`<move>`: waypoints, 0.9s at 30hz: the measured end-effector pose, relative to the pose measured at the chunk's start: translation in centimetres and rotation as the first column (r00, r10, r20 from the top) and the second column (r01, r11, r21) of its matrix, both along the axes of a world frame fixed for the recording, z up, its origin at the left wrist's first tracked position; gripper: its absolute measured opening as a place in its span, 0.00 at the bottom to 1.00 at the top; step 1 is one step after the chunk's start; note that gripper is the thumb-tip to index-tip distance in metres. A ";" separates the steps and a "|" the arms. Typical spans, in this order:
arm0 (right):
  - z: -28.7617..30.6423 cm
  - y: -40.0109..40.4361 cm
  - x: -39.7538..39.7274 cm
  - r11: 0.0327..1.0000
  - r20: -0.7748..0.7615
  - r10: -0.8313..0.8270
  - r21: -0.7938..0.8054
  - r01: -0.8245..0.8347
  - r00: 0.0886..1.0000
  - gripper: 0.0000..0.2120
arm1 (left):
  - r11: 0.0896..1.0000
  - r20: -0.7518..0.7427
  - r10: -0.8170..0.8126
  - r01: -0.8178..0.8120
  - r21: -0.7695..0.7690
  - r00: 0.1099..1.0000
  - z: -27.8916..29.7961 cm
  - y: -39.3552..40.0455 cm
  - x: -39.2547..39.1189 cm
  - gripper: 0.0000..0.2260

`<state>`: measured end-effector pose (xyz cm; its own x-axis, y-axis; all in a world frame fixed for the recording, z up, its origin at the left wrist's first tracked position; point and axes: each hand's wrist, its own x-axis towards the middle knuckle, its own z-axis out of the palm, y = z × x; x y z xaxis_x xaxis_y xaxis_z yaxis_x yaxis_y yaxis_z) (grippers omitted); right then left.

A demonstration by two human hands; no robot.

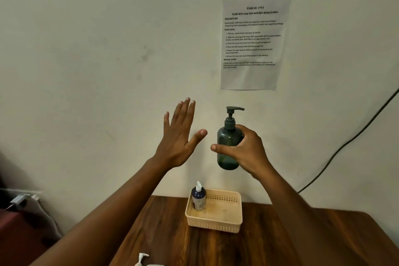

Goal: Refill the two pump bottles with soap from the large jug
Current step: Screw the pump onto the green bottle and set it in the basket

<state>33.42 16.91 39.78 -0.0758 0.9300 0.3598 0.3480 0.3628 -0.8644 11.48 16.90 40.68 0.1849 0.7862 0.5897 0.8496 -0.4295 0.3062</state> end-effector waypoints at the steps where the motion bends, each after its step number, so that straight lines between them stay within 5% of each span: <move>1: -0.4 0.6 -0.1 1.000 0.009 -0.006 -0.004 0.006 1.000 0.35 | 1.000 -0.019 0.009 -0.009 0.001 1.000 -0.6 0.5 -0.3 0.44; 11: -8.3 7.4 -2.2 0.997 0.099 -0.051 -0.046 0.056 0.994 0.36 | 0.997 -0.065 0.040 -0.044 -0.065 0.997 -9.7 6.0 -3.9 0.37; 27: -27.2 16.3 -5.6 0.969 0.273 -0.114 -0.180 0.167 0.955 0.40 | 0.975 -0.115 0.066 -0.089 -0.206 0.991 -26.8 13.8 -5.2 0.39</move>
